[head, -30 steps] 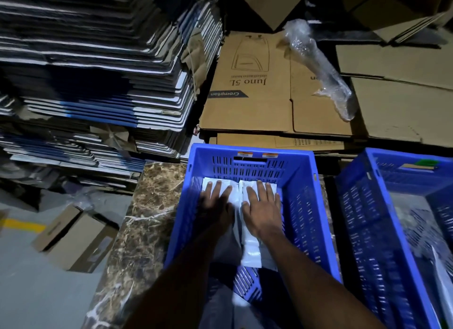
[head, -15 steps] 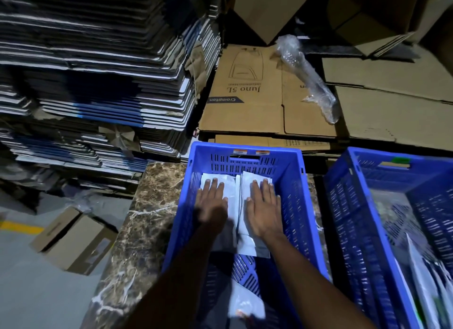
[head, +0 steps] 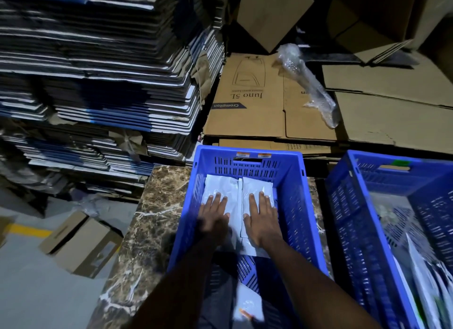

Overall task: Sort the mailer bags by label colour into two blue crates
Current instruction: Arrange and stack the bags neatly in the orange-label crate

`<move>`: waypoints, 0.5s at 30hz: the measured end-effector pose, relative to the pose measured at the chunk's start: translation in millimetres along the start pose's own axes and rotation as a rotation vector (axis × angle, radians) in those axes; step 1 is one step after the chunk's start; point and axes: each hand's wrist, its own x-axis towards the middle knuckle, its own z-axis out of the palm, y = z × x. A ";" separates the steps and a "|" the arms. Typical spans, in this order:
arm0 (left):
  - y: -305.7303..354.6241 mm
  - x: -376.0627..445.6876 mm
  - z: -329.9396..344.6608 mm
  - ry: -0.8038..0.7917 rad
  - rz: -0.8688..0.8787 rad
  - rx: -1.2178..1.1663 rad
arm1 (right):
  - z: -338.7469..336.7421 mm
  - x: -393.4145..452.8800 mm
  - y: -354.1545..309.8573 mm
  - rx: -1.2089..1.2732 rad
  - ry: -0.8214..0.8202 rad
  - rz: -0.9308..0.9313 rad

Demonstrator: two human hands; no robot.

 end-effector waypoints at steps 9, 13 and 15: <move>36.9 -44.8 -71.2 -0.086 0.068 0.066 | -20.7 -51.3 -10.2 0.142 0.092 0.000; 53.2 -90.0 -67.1 -0.296 0.133 0.119 | -29.3 -94.7 -13.1 0.230 0.024 0.059; 51.3 -107.6 -55.2 -0.255 0.264 0.175 | -35.0 -116.1 -10.5 0.150 -0.050 0.093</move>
